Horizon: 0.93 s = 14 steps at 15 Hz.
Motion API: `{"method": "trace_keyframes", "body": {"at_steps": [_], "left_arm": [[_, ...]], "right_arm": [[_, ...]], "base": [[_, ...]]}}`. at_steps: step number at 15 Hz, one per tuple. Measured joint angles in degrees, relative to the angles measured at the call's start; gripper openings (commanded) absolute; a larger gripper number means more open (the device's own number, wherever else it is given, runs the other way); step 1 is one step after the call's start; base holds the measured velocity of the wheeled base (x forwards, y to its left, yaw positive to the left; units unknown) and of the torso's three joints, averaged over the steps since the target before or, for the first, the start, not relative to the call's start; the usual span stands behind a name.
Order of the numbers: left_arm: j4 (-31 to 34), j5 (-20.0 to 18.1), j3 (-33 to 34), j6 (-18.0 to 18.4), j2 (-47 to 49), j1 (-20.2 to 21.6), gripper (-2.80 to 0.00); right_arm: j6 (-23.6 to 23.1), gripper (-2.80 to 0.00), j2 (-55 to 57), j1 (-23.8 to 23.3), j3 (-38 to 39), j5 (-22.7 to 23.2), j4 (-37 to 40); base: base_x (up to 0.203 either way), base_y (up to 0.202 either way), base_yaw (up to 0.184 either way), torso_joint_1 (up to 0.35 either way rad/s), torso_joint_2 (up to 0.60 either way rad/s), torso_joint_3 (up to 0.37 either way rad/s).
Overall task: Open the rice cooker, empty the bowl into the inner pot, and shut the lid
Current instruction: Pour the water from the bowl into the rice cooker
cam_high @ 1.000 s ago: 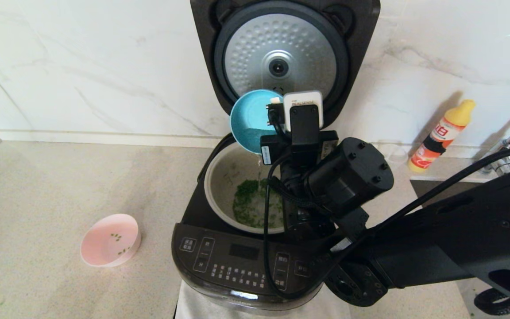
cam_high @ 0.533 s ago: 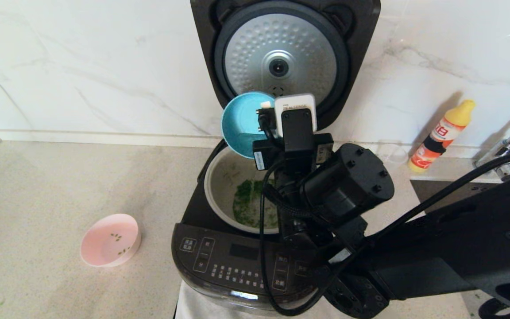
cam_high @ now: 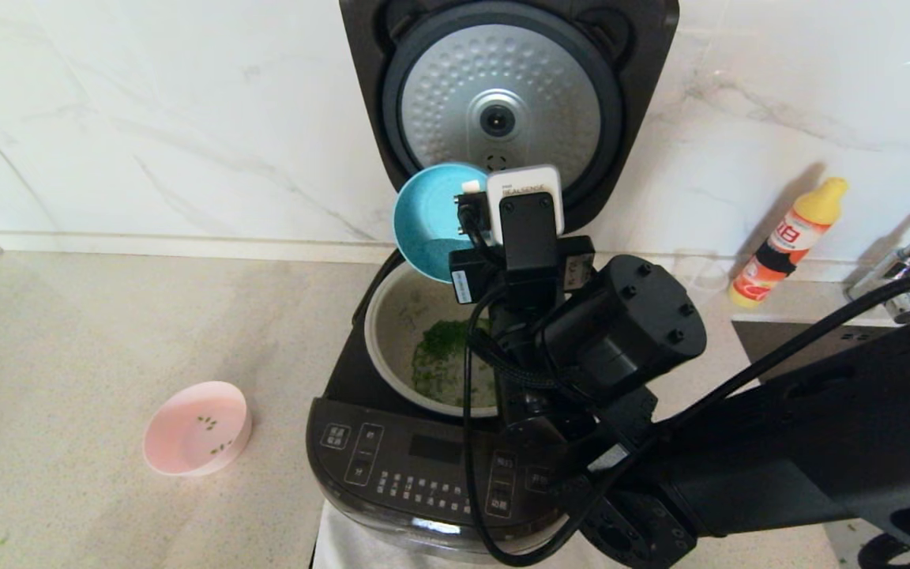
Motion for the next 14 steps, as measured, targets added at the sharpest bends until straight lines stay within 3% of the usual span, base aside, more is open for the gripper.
{"method": "trace_keyframes", "body": {"at_steps": [2,8,14], "left_arm": [[0.0,0.0,0.0,0.0,0.0,0.0,-2.80],[0.0,0.0,0.0,0.0,0.0,0.0,-2.80],[0.0,0.0,0.0,0.0,0.0,0.0,-2.80]], "right_arm": [[-0.4,-2.80,-1.0,-0.1,-0.2,-0.3,1.0],[0.9,-2.80,-6.4,-0.3,-0.3,-1.1,14.0],[10.2,-2.80,-14.0,-0.3,-1.7,-1.6,38.8]], "base": [[0.000,0.000,0.000,0.000,0.00,0.000],[0.000,0.000,0.000,0.000,0.00,0.000],[0.000,0.000,0.000,0.000,0.00,0.000]]}}
